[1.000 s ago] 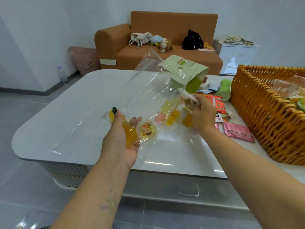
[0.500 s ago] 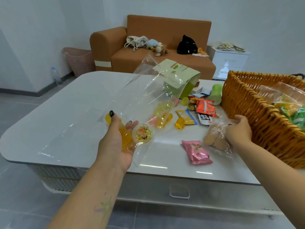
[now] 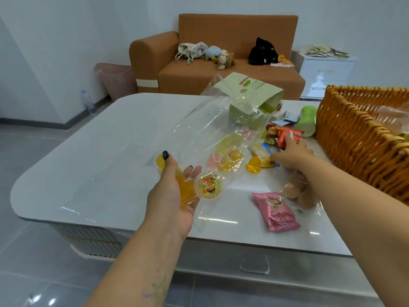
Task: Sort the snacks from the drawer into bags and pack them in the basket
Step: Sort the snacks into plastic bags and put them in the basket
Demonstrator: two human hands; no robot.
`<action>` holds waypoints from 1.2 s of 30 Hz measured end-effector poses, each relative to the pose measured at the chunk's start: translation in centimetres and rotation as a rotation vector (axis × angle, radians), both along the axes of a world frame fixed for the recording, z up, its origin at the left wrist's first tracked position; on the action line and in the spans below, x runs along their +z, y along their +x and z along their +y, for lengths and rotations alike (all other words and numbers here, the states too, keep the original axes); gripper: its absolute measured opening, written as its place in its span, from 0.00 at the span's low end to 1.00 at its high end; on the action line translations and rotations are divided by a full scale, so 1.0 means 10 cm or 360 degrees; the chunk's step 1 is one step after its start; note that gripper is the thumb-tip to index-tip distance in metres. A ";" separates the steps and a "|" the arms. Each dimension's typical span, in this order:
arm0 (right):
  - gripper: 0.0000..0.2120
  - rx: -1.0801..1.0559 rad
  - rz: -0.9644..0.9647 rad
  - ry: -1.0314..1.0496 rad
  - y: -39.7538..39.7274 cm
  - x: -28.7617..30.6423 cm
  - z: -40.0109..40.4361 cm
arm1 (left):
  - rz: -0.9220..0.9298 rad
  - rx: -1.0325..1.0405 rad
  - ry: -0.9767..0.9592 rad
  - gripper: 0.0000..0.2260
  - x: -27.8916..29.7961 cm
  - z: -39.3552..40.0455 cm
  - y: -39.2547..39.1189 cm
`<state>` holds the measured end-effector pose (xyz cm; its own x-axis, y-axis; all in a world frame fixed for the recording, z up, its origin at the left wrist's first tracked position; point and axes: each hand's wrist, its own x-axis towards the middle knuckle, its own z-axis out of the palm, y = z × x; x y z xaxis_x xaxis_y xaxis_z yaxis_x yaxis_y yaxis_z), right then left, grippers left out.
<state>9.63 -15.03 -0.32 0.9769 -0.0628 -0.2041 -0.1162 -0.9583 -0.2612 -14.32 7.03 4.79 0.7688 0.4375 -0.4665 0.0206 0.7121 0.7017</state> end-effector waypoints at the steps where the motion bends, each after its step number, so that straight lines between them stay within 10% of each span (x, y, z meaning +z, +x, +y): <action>1: 0.42 0.0011 -0.0048 -0.0078 0.00 -0.01 0.00 | 0.0007 0.0005 0.0009 0.14 -0.01 0.00 0.00; 12: 0.19 0.0240 -0.0691 -0.0373 -0.20 0.11 -0.20 | 0.0002 0.0009 0.0031 0.14 0.01 0.03 -0.04; 22: 0.32 0.0430 -0.1304 -0.0284 -0.80 0.45 -0.53 | 0.0002 -0.0018 -0.0057 0.14 0.04 -0.01 -0.07; 28: 0.29 0.0399 -0.0648 -0.0725 -1.23 0.23 -0.62 | 0.0011 0.0004 -0.0083 0.14 0.05 -0.01 -0.07; 33: 0.31 0.0643 -0.0886 -0.0142 -1.58 0.04 -0.44 | 0.0015 0.0021 -0.0078 0.15 0.05 0.04 -0.06; 36: 0.38 0.0741 -0.0469 -0.0249 -1.73 -0.14 -0.29 | -0.0001 0.0052 -0.0095 0.15 0.05 0.08 -0.06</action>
<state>-7.68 -17.93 -1.75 0.9230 0.3804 0.0581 0.3838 -0.9208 -0.0697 -14.96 7.85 5.24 0.7549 0.4339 -0.4918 -0.0040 0.7529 0.6582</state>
